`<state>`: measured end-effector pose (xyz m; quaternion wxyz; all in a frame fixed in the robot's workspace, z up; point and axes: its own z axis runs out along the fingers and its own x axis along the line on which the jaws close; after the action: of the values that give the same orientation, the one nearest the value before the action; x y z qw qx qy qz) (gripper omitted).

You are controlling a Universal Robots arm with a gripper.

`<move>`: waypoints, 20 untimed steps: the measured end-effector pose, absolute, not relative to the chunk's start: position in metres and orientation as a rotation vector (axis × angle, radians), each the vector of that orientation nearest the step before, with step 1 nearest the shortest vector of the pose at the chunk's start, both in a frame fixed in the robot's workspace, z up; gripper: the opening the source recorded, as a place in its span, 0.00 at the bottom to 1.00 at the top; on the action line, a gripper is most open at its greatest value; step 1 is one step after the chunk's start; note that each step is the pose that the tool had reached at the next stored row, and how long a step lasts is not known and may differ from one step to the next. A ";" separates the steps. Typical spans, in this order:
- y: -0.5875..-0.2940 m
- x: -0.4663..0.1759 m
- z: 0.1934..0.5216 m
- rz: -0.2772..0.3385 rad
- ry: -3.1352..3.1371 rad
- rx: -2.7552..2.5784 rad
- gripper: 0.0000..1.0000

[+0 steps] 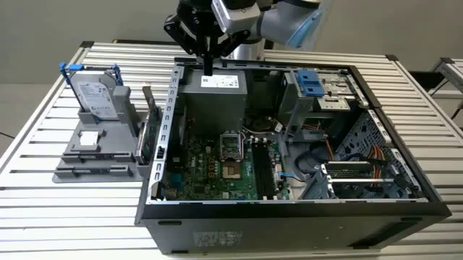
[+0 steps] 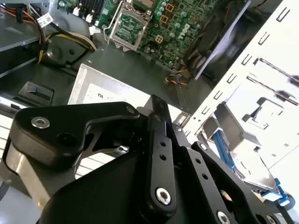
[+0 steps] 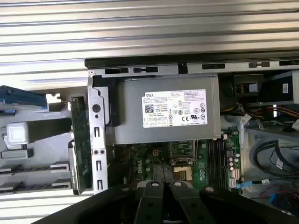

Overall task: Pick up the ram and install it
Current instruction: 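Reach for the ram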

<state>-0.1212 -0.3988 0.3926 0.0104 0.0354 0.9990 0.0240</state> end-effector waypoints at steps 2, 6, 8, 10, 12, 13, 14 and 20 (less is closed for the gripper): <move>-0.399 -0.121 0.393 0.075 3.118 0.110 0.00; -0.399 -0.122 0.393 0.075 3.118 0.110 0.00; -0.399 -0.123 0.393 0.075 3.118 0.111 0.00; -0.399 -0.123 0.393 0.075 3.118 0.110 0.00; -0.399 -0.124 0.393 0.075 3.118 0.110 0.00; -0.399 -0.125 0.393 0.075 3.118 0.110 0.00; -0.399 -0.126 0.393 0.075 3.118 0.110 0.00; -0.399 -0.129 0.393 0.075 3.118 0.110 0.00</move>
<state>-0.1288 -0.3988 0.3926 0.0104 0.0354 0.9990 0.0239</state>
